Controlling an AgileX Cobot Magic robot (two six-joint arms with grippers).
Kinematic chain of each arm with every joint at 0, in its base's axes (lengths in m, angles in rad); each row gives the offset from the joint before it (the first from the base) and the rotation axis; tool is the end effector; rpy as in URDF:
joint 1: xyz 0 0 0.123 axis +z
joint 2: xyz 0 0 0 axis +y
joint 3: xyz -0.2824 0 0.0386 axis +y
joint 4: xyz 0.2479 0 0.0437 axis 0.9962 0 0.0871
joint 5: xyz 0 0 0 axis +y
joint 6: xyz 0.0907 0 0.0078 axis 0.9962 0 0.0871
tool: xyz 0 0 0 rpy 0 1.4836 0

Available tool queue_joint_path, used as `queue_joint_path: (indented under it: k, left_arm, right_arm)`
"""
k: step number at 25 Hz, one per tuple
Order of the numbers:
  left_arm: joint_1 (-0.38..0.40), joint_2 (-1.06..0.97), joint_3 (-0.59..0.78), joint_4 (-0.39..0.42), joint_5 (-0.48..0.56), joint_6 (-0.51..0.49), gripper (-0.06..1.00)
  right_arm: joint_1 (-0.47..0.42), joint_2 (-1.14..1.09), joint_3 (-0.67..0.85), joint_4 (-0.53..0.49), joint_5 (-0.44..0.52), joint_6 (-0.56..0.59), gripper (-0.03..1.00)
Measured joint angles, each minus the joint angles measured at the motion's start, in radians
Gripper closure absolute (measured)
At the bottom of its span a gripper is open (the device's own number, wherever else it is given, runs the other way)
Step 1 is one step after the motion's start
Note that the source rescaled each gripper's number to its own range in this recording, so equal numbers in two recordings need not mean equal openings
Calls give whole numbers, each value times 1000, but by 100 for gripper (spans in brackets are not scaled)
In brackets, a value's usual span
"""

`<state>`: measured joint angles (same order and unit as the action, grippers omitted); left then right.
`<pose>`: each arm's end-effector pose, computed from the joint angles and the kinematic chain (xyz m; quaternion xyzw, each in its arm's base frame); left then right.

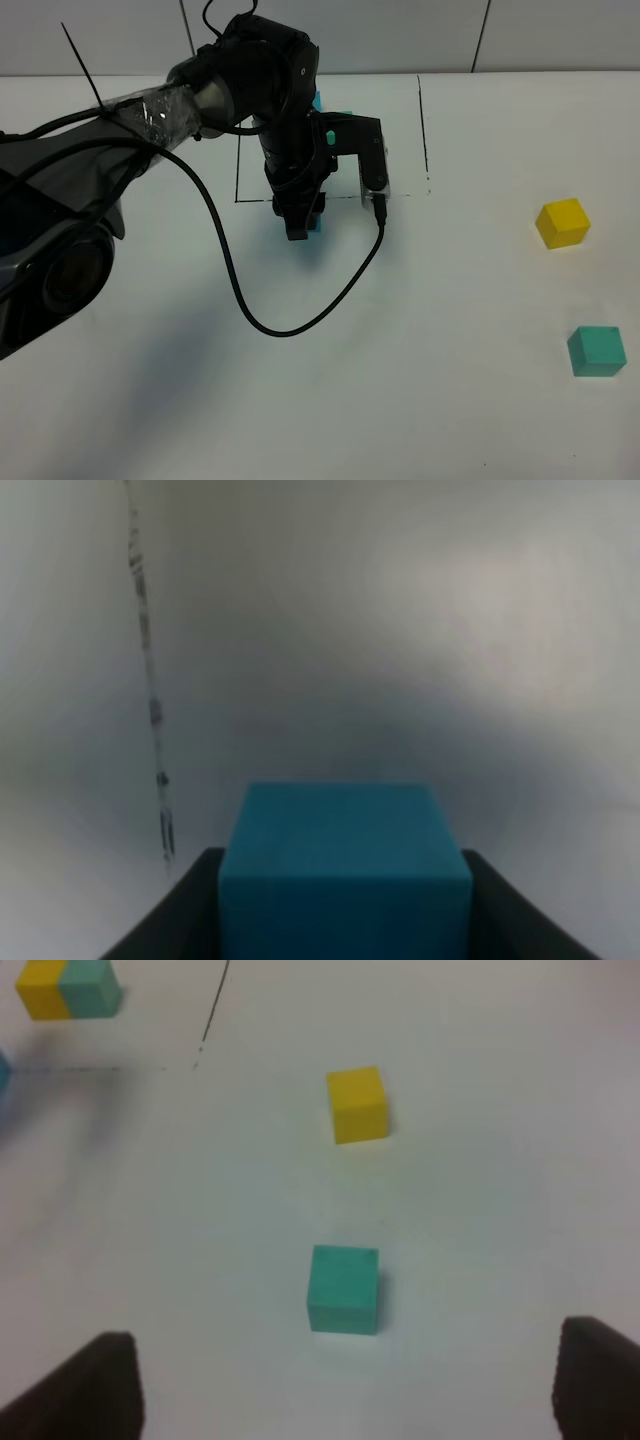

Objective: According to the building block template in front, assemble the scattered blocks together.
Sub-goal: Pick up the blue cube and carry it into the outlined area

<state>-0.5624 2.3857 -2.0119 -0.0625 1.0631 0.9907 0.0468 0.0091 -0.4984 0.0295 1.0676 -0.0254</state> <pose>0.4191 -0.2701 0.1501 0.6876 0.7171 -0.0047 0.1139 -0.0037 0.0022 0.2762 -0.0315 0.8571 0.0202 0.5138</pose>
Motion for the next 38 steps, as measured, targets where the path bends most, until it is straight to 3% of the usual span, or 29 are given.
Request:
queue_joint_path:
  k: [13, 32, 35, 38]
  left_arm:
    - [0, 50, -7, -59, -55, 29, 94]
    - [0, 50, -7, -63, -82, 29, 94]
    - [0, 53, -7, -65, -92, 29, 81]
    - [0, 57, -7, -65, -91, 29, 53]
  right_arm:
    - [0, 0, 0, -1, 0, 0, 29]
    - [0, 0, 0, -1, 0, 0, 29]
    - [0, 0, 0, -1, 0, 0, 29]
    - [0, 0, 0, -1, 0, 0, 29]
